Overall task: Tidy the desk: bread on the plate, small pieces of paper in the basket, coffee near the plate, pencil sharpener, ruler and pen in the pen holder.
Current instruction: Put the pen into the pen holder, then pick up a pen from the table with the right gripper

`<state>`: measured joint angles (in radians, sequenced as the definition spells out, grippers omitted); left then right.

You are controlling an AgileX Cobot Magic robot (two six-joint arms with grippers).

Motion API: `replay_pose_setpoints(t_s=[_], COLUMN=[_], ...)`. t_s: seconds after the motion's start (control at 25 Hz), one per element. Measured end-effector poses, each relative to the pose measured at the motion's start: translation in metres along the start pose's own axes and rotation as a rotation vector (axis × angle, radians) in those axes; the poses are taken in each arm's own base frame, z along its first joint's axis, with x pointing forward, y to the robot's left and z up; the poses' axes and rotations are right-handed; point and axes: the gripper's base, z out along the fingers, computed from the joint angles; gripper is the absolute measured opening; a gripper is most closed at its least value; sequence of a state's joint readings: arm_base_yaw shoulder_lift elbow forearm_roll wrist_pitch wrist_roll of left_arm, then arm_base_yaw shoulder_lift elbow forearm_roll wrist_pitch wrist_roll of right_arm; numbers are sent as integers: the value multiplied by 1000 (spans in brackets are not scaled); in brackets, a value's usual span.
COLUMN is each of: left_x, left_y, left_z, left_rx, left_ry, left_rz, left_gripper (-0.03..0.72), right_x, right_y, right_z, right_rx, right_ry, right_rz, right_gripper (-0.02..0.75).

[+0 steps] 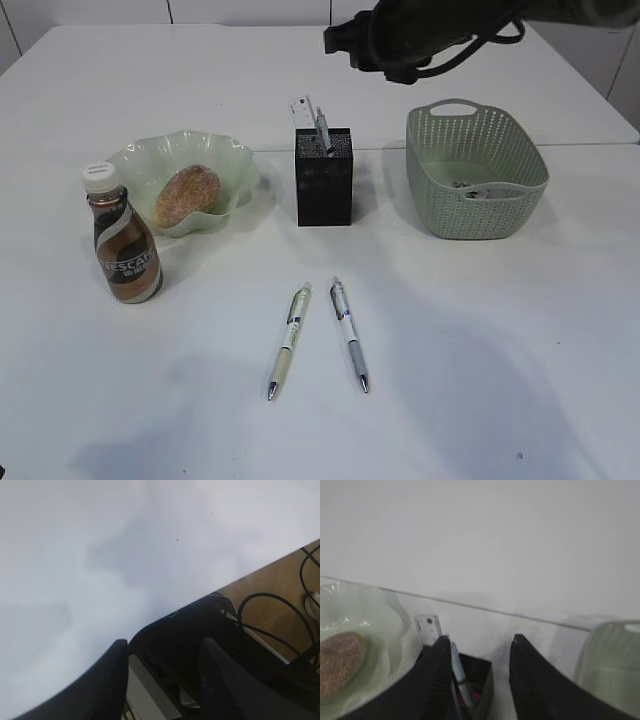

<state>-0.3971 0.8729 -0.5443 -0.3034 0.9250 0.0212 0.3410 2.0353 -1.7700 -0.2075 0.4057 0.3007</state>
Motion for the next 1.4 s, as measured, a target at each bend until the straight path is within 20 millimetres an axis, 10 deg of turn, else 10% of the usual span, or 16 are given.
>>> replay_pose_setpoints(t_s=[0.36,0.88,1.4], left_x=[0,0,4], left_y=[0,0,0], left_z=[0,0,0], left_rx=[0,1,2], left_ry=[0,0,45], left_rz=[0,-1,-1], left_gripper=[328,328,328], right_x=[9,40,97], right_y=[-1,50,65], right_z=[-45,-71,-17], right_rx=[73,40,-25], right_ry=[313,641,909], right_rz=[35,-9,40], right_gripper=[320,319,319])
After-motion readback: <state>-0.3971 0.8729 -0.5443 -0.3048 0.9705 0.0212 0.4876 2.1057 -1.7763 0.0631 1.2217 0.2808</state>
